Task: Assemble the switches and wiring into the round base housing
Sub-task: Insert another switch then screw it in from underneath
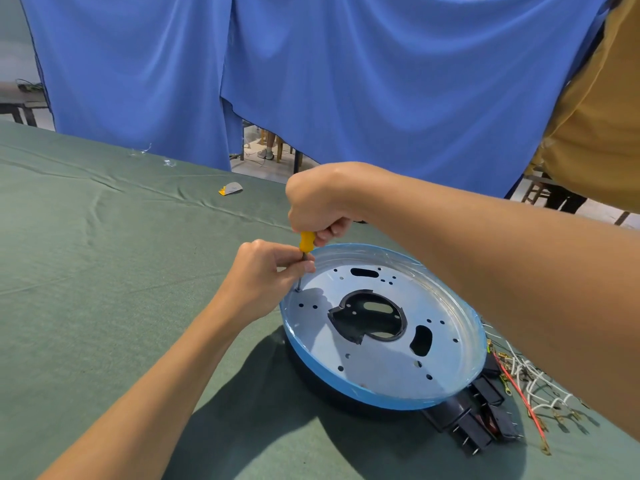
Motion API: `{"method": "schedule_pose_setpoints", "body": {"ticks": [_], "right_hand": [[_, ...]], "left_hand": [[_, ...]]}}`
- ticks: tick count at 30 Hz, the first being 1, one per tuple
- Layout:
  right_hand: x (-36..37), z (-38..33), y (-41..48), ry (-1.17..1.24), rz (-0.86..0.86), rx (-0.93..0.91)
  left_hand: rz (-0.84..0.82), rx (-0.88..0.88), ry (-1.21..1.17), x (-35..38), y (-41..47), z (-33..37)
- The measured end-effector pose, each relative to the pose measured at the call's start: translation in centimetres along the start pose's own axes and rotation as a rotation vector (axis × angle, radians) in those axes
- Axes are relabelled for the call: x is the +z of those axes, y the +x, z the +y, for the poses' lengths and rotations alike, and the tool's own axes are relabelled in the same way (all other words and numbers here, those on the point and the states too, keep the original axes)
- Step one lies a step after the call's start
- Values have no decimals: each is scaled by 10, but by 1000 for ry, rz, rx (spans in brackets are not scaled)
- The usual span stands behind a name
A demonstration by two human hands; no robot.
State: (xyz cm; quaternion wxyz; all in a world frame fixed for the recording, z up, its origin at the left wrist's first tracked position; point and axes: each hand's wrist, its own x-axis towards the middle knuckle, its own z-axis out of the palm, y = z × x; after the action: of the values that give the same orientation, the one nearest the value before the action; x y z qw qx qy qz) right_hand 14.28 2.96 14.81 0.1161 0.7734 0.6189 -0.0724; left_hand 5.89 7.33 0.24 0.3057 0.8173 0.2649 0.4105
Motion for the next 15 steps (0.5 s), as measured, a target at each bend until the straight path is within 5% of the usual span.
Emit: {"method": "schedule_pose_setpoints", "body": {"ticks": [8, 15], "right_hand": [[-1, 5, -8, 95, 76, -62], [5, 4, -10, -86, 171, -136]], "left_hand": [[-50, 4, 59, -1, 4, 2], [-113, 32, 97, -1, 7, 1]]}}
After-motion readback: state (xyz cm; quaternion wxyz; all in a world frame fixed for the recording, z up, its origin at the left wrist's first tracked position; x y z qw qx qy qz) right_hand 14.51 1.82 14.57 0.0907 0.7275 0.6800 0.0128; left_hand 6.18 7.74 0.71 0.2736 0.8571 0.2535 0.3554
